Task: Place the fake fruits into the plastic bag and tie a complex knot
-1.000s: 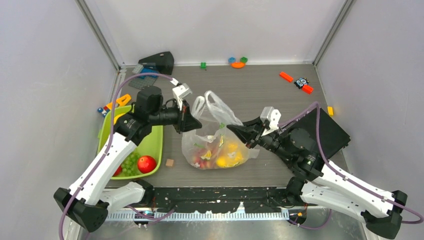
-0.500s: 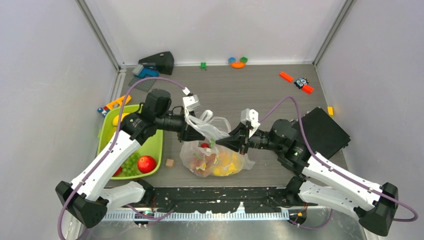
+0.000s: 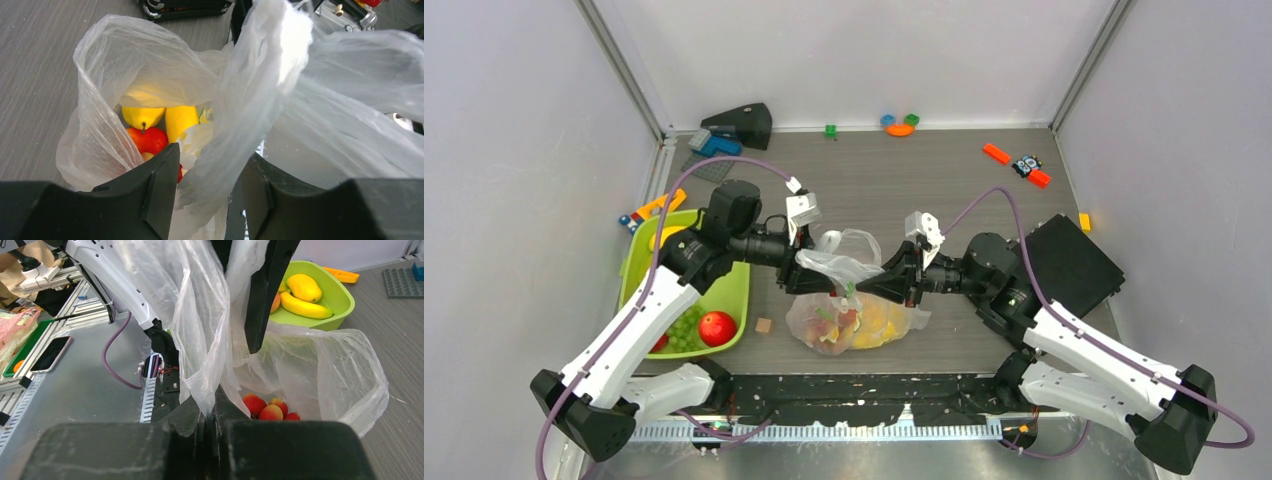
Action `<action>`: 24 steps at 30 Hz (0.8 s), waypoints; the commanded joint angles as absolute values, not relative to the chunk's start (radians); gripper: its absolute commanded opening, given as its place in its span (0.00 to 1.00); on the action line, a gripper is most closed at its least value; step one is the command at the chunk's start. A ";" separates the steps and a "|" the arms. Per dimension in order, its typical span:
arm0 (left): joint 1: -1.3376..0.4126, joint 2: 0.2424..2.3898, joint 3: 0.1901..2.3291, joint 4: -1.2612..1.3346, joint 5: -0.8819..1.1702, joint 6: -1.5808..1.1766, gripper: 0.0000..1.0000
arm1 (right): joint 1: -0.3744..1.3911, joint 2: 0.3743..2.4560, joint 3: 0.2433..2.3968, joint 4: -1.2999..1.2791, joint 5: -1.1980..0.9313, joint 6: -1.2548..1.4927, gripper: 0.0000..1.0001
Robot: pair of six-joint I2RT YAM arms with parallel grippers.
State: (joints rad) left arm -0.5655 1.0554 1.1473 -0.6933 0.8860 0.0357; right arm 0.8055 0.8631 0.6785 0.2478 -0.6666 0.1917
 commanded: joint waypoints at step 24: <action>-0.568 0.951 1.149 -0.639 0.896 0.021 0.91 | 0.781 0.913 0.706 0.168 -0.646 0.125 0.05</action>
